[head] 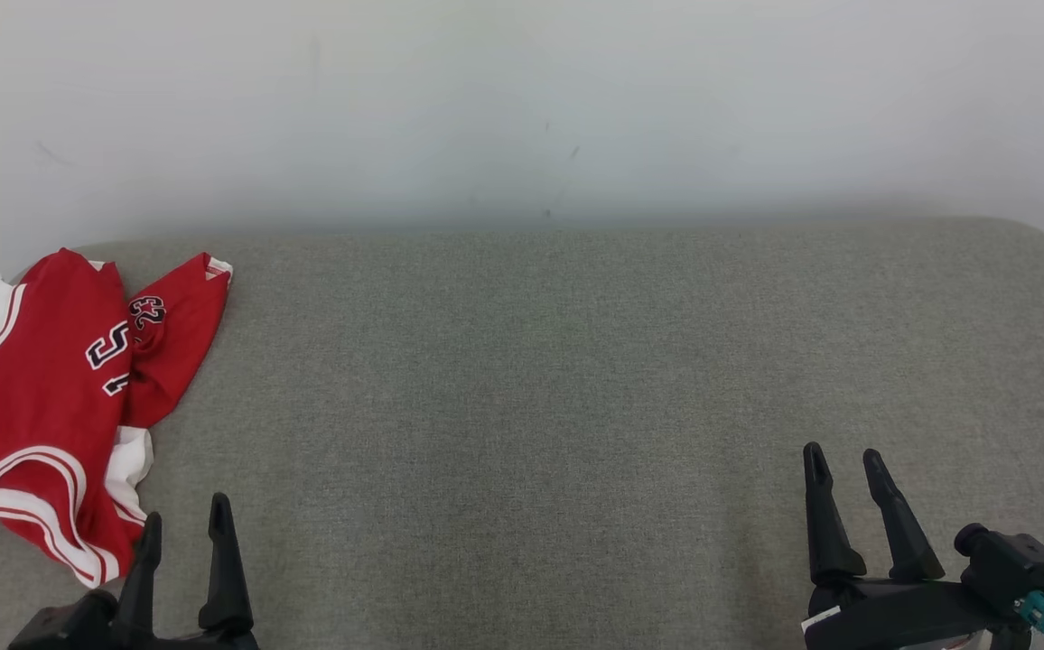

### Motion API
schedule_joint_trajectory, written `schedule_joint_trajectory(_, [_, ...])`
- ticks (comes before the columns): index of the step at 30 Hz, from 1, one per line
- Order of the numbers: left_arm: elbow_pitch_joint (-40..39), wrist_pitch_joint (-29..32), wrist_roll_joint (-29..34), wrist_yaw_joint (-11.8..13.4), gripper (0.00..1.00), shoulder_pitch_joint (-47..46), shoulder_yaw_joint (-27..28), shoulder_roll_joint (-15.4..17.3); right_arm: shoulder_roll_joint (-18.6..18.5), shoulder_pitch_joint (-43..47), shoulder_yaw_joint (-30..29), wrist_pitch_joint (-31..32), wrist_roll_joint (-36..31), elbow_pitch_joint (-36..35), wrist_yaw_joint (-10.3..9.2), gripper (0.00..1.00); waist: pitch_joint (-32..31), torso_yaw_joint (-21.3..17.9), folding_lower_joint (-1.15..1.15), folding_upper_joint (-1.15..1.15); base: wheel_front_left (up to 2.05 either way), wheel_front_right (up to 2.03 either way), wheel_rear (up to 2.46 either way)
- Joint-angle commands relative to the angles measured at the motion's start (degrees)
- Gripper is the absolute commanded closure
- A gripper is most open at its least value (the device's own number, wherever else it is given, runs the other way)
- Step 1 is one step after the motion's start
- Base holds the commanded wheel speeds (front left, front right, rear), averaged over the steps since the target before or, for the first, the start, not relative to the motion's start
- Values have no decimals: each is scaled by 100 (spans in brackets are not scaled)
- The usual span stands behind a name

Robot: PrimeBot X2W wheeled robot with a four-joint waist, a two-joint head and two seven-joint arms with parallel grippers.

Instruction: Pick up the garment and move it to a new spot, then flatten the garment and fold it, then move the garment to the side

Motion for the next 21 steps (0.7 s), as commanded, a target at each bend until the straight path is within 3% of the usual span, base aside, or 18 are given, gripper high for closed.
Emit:
schedule_joint_trajectory(1, [-93,-67,204,-23,0,31,-12,66,-27,4,27,-66,-217,-70,22,0,-6,-1,0,0,0,0,0])
schedule_joint_trajectory(21, [-186,-335,918,-339,0,127,144,105,-29,63,-41,-332,-1291,-51,22,0,-10,-2,0,0,0,0,0])
